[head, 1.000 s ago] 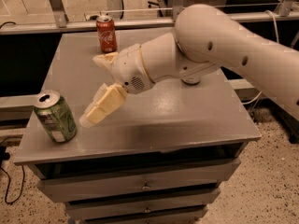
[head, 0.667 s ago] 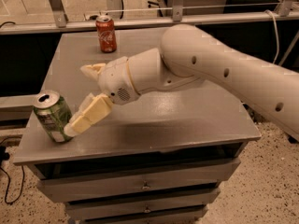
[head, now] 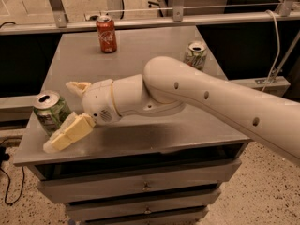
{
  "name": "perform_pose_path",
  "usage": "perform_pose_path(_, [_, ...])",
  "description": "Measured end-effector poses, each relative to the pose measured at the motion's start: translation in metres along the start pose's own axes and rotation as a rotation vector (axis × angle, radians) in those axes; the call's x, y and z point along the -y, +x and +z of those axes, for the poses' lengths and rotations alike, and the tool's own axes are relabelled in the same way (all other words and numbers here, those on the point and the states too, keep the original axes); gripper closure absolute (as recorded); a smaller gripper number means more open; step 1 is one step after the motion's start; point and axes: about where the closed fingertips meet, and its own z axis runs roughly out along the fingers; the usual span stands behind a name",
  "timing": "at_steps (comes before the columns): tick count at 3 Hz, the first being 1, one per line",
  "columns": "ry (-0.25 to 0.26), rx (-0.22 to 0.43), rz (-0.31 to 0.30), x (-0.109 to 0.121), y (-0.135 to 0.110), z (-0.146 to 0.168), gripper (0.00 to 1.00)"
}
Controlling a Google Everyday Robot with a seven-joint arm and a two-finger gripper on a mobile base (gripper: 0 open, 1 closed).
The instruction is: Knock green can over
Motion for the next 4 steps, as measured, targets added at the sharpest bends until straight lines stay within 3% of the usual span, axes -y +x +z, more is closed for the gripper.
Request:
perform_pose_path(1, [0.027,0.021,0.011,0.001,0.007,0.023,0.16])
perform_pose_path(2, [0.065,0.033,0.028,0.005,0.016,0.033,0.4])
perform_pose_path(3, [0.119,0.021,0.033,0.011,0.023,0.019,0.62])
perform_pose_path(4, [0.193,-0.035,0.006,0.026,0.017,-0.02,0.87])
